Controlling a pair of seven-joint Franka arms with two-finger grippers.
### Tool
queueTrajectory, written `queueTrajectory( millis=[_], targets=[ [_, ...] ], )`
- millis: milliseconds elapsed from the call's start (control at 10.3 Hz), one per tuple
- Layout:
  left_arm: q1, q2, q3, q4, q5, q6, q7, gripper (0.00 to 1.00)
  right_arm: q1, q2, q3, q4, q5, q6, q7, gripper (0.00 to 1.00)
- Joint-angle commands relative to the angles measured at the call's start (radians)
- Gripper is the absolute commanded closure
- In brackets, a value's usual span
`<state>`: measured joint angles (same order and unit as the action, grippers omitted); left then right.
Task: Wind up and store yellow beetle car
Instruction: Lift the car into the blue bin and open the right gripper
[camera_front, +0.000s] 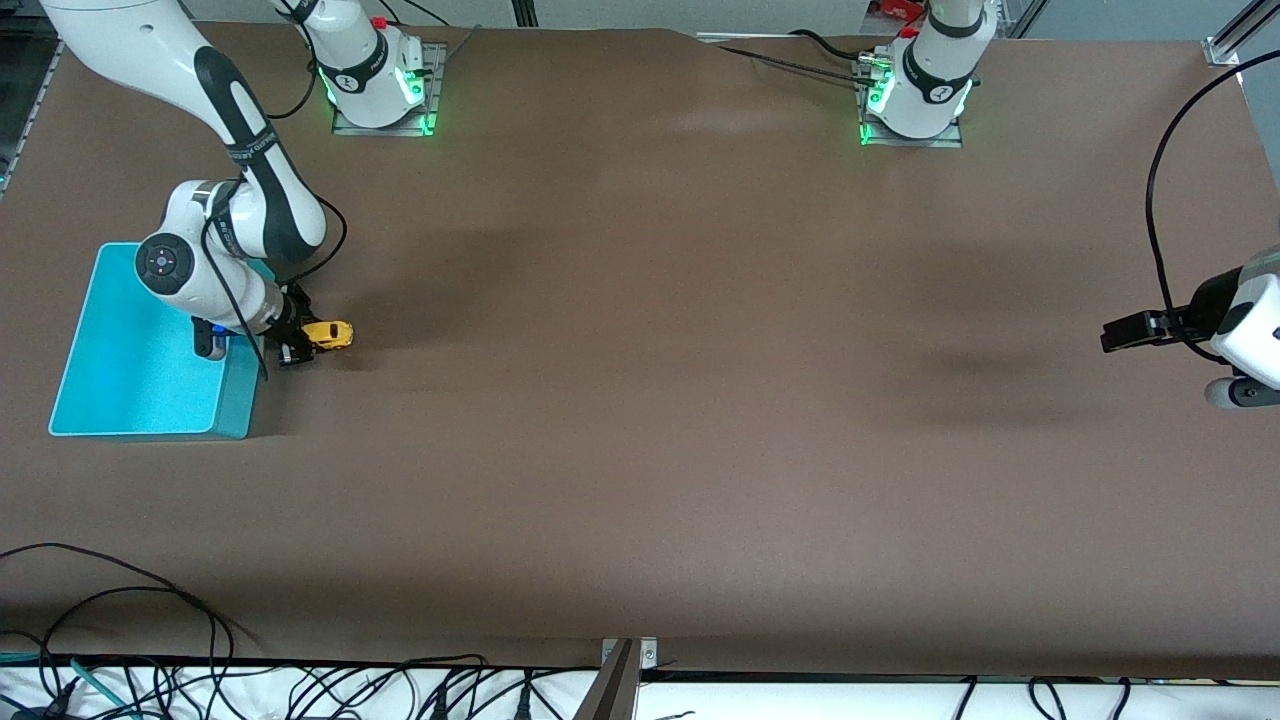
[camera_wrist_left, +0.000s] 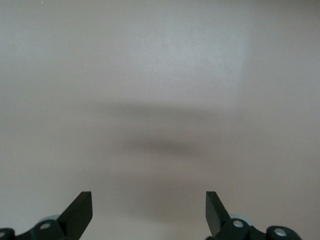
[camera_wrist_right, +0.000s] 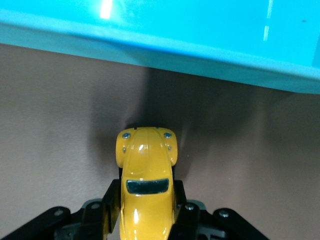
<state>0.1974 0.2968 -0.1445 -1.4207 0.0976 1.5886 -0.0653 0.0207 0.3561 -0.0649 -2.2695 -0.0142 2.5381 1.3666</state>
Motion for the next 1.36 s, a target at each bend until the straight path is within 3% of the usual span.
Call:
queueTrajectory(
  millis=[0,292,585,974,1267],
  targets=[
    [0.007,0.001,-0.001,0.003,0.031,0.013,0.024,0.00,0.001,-0.040,0.005,0.088,-0.009,-0.147,0.017,0.82],
    [0.007,0.001,-0.001,0.003,0.028,0.011,0.019,0.00,-0.002,-0.042,-0.006,0.324,-0.023,-0.485,-0.059,0.82],
    [0.008,0.001,-0.001,0.003,0.016,0.011,0.022,0.00,-0.004,-0.043,-0.090,0.504,-0.044,-0.715,-0.402,0.82],
    [0.017,-0.001,-0.004,0.005,-0.087,0.016,0.025,0.00,-0.018,-0.016,-0.203,0.478,-0.086,-0.675,-0.948,0.82],
    [0.016,-0.008,-0.012,0.006,-0.090,0.016,0.024,0.00,-0.103,-0.009,-0.210,0.343,-0.079,-0.529,-1.246,0.82]
  ],
)
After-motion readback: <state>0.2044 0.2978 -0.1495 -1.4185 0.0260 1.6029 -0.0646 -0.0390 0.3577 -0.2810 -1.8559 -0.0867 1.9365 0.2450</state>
